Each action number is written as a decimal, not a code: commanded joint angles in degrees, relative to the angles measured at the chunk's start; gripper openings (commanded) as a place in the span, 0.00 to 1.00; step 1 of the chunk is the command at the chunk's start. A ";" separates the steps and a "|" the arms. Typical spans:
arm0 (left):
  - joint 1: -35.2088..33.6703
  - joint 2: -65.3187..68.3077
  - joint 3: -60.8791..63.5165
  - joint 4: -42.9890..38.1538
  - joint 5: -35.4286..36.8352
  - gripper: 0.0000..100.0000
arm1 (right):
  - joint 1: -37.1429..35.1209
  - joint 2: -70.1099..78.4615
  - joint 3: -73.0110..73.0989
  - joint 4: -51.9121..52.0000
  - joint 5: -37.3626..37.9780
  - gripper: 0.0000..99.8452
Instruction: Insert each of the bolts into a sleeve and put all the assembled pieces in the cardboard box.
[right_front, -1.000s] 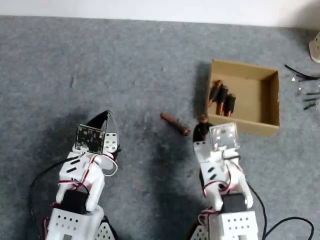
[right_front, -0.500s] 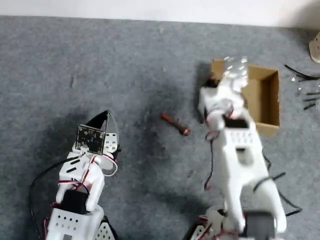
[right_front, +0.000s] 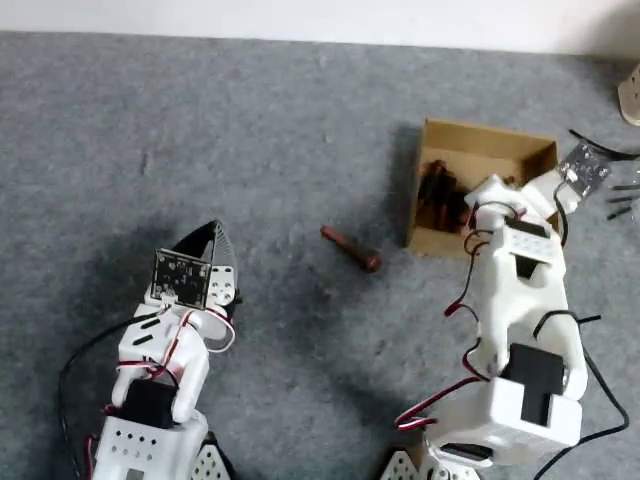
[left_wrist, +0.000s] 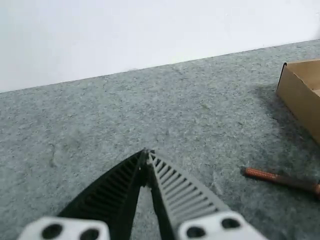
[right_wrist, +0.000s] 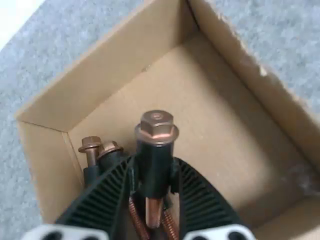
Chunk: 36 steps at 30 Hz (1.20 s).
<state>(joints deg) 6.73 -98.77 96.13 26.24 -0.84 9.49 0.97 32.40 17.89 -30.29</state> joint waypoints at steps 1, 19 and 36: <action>-0.31 0.48 0.75 -0.18 -0.26 0.01 | -0.31 -0.22 -3.47 -1.89 3.78 0.12; -3.21 0.40 -0.04 -0.35 0.00 0.01 | -20.18 -35.30 16.13 4.62 13.80 0.21; -8.84 0.48 -0.66 -1.41 3.96 0.01 | -42.33 -39.16 33.71 4.44 34.46 0.21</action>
<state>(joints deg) -0.13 -98.77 96.13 26.15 2.51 -30.86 -42.55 66.59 22.20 3.47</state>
